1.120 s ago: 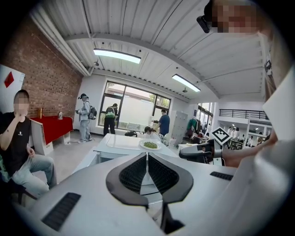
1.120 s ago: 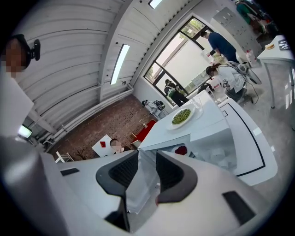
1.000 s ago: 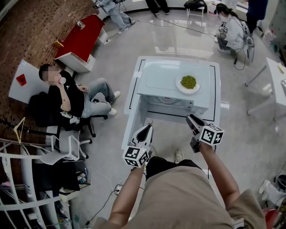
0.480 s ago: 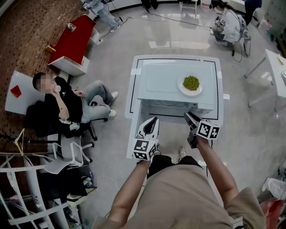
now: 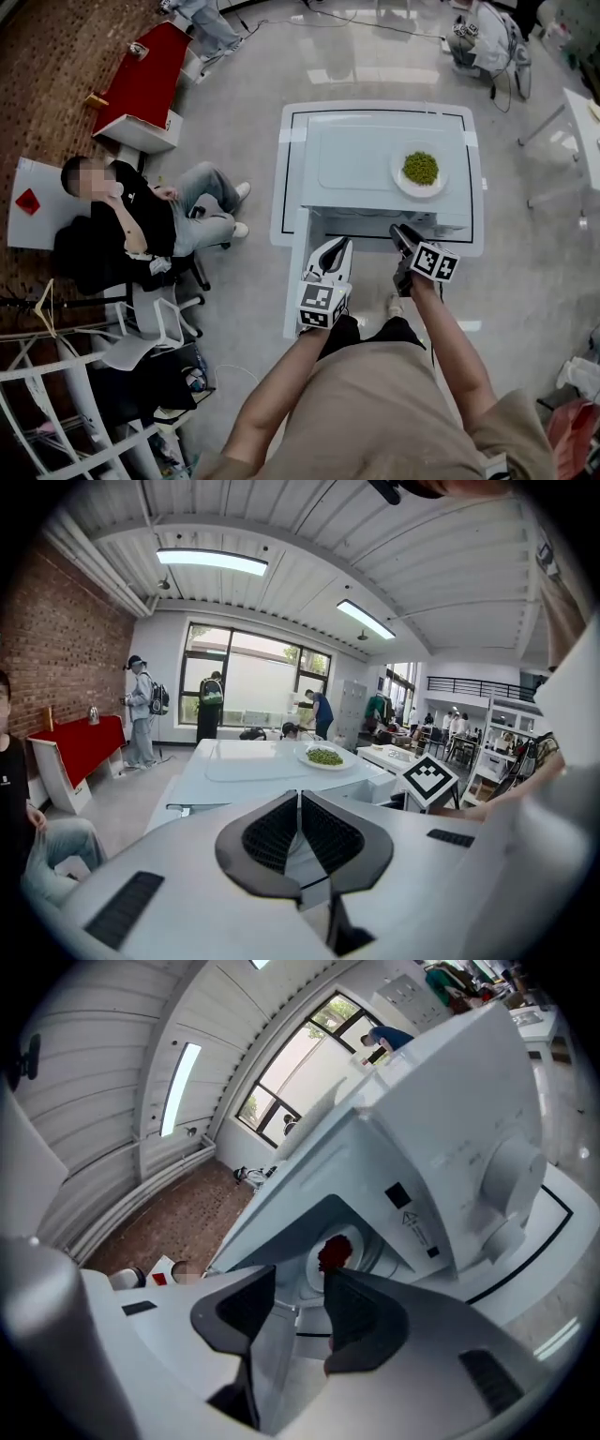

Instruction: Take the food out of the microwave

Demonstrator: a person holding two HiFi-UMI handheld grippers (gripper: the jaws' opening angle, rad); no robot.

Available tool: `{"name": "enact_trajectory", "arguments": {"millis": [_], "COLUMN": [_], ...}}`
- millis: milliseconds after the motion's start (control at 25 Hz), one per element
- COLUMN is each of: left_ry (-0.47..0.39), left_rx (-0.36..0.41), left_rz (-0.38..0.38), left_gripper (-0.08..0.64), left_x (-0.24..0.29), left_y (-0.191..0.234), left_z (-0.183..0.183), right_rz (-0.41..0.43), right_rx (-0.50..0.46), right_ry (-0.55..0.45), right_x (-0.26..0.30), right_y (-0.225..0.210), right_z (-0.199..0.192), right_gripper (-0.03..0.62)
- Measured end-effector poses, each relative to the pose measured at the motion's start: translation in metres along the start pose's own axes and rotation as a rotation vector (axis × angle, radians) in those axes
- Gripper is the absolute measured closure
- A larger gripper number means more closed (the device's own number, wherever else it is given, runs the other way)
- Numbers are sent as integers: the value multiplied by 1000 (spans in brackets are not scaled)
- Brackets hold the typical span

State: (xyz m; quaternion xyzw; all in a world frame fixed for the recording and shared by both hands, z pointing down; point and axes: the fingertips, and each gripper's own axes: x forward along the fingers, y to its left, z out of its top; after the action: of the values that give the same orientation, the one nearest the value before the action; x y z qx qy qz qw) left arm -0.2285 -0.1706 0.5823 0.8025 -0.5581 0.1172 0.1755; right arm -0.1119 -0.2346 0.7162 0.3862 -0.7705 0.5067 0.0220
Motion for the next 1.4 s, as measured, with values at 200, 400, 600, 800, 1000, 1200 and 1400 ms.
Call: {"name": "enact_trajectory", "arguments": {"millis": [200,400,600,800,1000,1200,1400], "left_ry": [19,33,47,57,67,71,83], "left_rx": [-14,-17,-8,0,4,2,21], "left_rz": [-22,-53,-86,-113,-133,-140,-144], "left_gripper": [554,554,554,554,554,554,554], "left_x": [4,8,12,14,10,8,7], "left_y": [13,20,18,19,20,17,13], "left_z": [-3,-6,-10,-14,-15,-17,-19], "right_rz": [-84,-140,-256,-338,-427,-508,-599], "right_rx": [25,22,-1,12,-13,-73,-148], "right_ry": [-38,-107,-131,-146,-149,-127,-85], "right_x": [30,58,82,101,110,119,124], "right_y": [-26,-42,-69,-91,-100,-106,-108], "right_z": [-9,-13,-20,-24,-20,-19,-20], "right_gripper": [408,377,347,331,331,333,333]}}
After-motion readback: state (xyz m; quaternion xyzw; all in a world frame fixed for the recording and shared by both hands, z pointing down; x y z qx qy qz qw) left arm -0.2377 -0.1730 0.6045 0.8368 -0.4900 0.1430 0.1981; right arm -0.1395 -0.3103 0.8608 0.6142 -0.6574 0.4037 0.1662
